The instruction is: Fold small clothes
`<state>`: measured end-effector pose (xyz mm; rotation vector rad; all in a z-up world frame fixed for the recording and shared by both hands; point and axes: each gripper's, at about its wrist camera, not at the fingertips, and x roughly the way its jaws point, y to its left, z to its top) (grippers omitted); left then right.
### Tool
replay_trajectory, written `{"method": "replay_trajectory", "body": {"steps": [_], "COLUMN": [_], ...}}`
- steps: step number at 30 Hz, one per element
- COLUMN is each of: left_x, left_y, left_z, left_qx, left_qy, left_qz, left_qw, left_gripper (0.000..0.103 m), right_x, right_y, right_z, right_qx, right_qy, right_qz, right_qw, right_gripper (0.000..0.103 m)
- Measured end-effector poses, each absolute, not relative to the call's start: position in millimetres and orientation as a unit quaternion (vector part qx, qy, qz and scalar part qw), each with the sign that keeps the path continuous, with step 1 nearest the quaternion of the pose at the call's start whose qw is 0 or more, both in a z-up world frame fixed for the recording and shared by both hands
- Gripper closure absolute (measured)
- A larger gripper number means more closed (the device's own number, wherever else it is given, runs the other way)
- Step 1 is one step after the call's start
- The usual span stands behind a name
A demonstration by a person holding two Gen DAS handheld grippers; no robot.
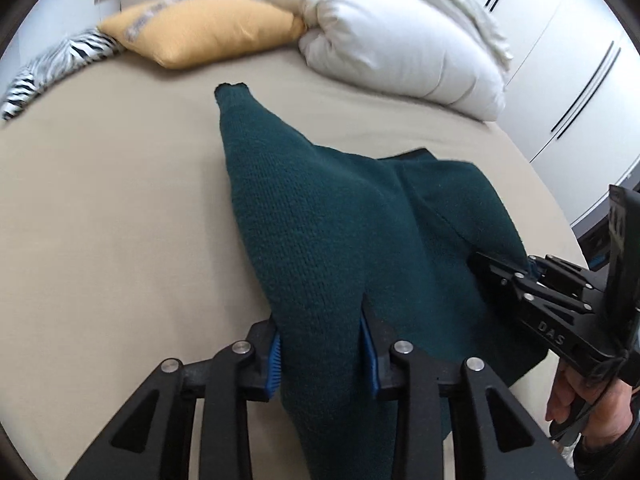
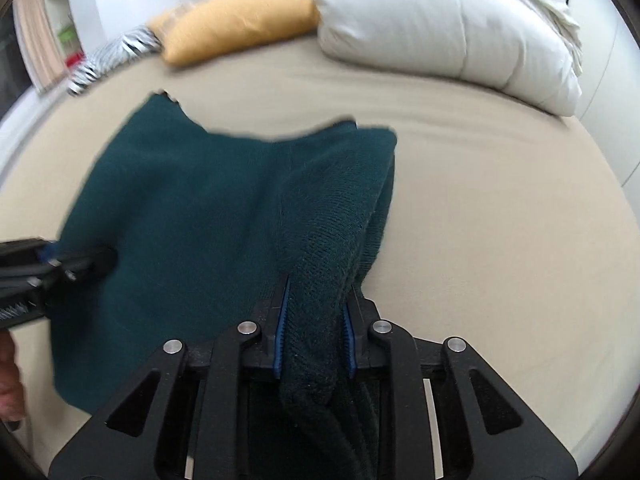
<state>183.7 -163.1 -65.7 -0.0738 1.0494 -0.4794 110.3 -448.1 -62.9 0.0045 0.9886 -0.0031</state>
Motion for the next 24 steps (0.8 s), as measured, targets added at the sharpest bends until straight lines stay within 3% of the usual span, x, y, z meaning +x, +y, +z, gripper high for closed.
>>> {"method": "replay_trajectory", "body": {"steps": [14,21,24], "left_x": [55.6,54.5,64.9], "left_y": [-21.4,11.4,23.4], "left_z": [-18.5,-68.6,-107.5], "left_qx": [0.0,-0.02,-0.038], "left_qy": [0.456,0.498,0.516], "left_qz": [-0.192,-0.168,-0.169], "left_qw": [0.869,0.85,0.839], "left_gripper": [0.068,0.066,0.055], "right_x": [-14.7,-24.1,-2.2], "right_y": [-279.9,-253.7,-262.7], "right_z": [-10.7,-37.6,-84.8], "right_qx": [-0.003,0.044,0.089], "right_qy": [0.415,0.441,0.494], "right_qz": [0.114,0.137,0.127], "right_qw": [0.903,0.886,0.855], "right_gripper": [0.084,0.084,0.083]}}
